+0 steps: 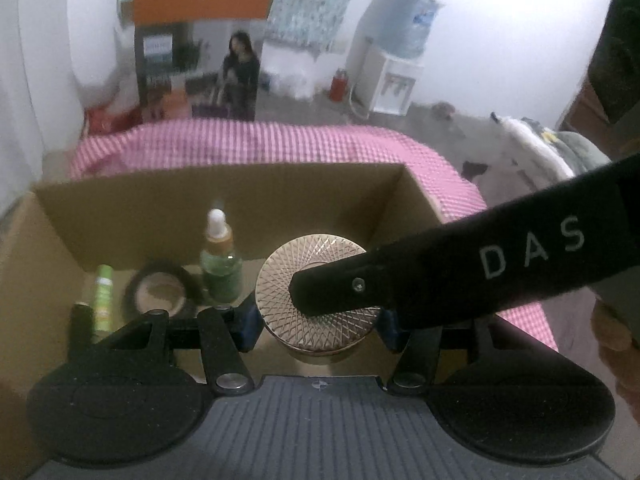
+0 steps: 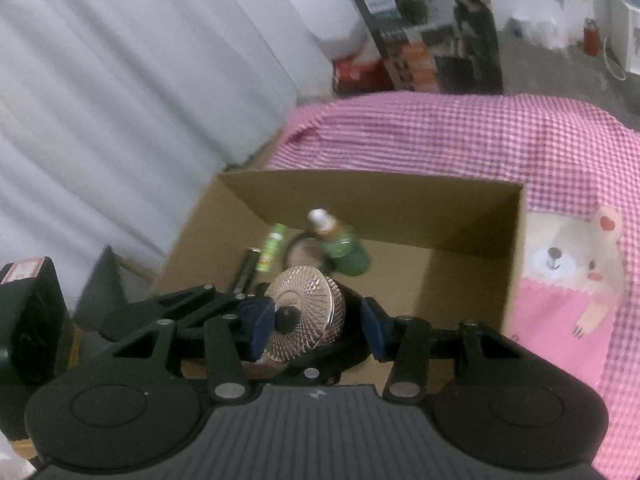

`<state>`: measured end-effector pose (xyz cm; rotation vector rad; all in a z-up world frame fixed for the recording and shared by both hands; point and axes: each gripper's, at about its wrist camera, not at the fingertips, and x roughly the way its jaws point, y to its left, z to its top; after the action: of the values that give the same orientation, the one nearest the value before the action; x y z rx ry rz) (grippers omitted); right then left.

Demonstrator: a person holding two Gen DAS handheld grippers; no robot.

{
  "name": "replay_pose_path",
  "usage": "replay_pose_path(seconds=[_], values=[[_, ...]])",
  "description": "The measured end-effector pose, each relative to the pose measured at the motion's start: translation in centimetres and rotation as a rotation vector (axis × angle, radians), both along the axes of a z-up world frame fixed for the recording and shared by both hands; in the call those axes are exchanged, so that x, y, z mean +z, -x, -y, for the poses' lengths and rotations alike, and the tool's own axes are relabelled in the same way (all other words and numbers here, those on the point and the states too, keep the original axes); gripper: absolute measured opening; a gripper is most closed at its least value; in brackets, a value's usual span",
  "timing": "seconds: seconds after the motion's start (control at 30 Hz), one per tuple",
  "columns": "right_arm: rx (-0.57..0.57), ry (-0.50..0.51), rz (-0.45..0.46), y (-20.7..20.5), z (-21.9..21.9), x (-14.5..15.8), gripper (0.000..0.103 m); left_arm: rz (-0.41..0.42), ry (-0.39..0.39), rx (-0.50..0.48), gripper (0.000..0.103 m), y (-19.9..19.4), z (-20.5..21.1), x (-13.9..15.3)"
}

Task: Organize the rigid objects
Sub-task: 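Carry the gold jar into the box and open the right gripper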

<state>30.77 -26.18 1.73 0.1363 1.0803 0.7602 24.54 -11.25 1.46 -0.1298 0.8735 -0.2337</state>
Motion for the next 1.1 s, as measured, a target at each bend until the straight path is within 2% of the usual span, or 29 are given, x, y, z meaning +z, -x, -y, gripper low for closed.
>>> replay_pose_path(seconds=[0.23,0.4,0.53,0.7,0.87,1.1], values=[[0.040,0.112,-0.007,-3.7,-1.6,-1.2,0.051,-0.077,0.026,0.022,0.055,-3.4,0.4,-1.4],[0.065,0.144,-0.010,-4.9,-1.9,-2.0,0.051,-0.146,0.056,0.045,0.056,-4.7,0.3,-1.8],[0.076,0.168,0.011,-5.3,-2.4,-2.3,0.048,-0.171,0.043,0.051,0.060,-5.1,0.9,-2.1],[0.071,0.160,0.025,-5.4,-2.4,-2.4,0.048,-0.126,0.048,0.050,0.064,-4.5,0.8,-1.5],[0.061,0.159,0.043,-4.8,-2.1,-2.1,0.048,-0.123,0.039,0.036,0.064,-4.3,0.9,-1.6],[-0.004,0.097,0.091,-2.7,0.2,0.3,0.048,-0.066,0.053,0.007,0.068,-2.0,1.2,0.0]])
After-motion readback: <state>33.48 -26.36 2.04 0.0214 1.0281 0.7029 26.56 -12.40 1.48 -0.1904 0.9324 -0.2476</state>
